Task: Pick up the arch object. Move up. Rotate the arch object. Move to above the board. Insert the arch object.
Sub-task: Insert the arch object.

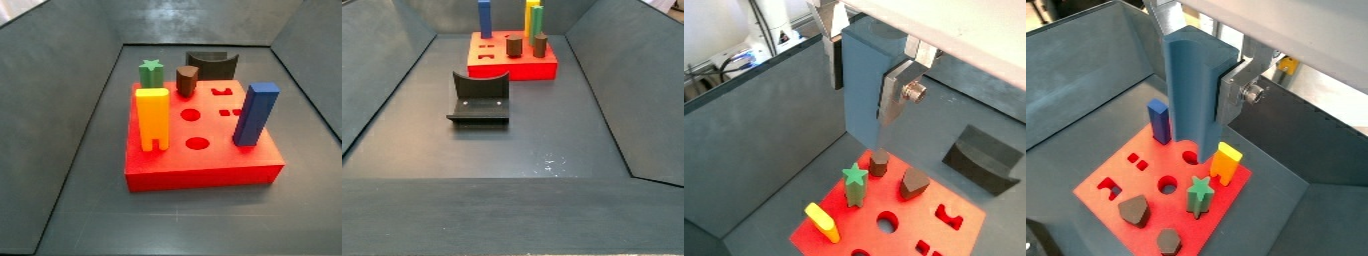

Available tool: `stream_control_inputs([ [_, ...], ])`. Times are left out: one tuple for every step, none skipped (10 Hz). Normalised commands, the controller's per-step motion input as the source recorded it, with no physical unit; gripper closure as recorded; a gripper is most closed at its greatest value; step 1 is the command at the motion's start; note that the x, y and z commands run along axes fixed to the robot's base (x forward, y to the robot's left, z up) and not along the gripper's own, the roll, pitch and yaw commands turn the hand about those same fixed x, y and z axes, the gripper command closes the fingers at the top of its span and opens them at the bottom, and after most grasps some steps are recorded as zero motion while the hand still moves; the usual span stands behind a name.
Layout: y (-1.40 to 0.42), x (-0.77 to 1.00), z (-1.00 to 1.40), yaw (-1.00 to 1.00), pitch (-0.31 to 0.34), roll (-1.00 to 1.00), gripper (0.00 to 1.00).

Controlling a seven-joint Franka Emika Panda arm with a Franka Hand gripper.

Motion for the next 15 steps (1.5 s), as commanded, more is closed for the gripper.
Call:
stream_control_inputs([
  [0.23,0.65,-0.25,0.39,0.027,0.07,1.00],
  [0.27,0.77,-0.47,0.36,-0.010,-0.10,1.00],
  [0.24,0.98,-0.53,0.22,0.000,-0.17,1.00],
  [0.11,1.00,-0.64,0.03,0.000,-0.14,1.00],
  [0.12,1.00,-0.71,0.00,0.000,-0.11,1.00],
  [0.27,1.00,-0.67,0.03,0.000,-0.08,1.00],
  [0.33,1.00,-0.61,0.04,0.000,-0.03,1.00],
  [0.27,1.00,-0.46,0.10,0.010,0.00,1.00],
  [0.25,1.00,-0.40,0.13,0.029,0.04,1.00],
  [0.24,1.00,-0.38,0.13,0.026,0.05,1.00],
  [0.20,0.99,-0.29,0.13,0.026,0.11,1.00],
  [0.09,0.94,-0.21,0.14,0.063,0.26,1.00],
  [0.02,0.85,-0.19,0.20,0.060,0.31,1.00],
  [0.03,0.73,-0.14,0.25,0.000,0.29,1.00],
  [0.02,0.63,-0.12,0.33,0.000,0.27,1.00],
])
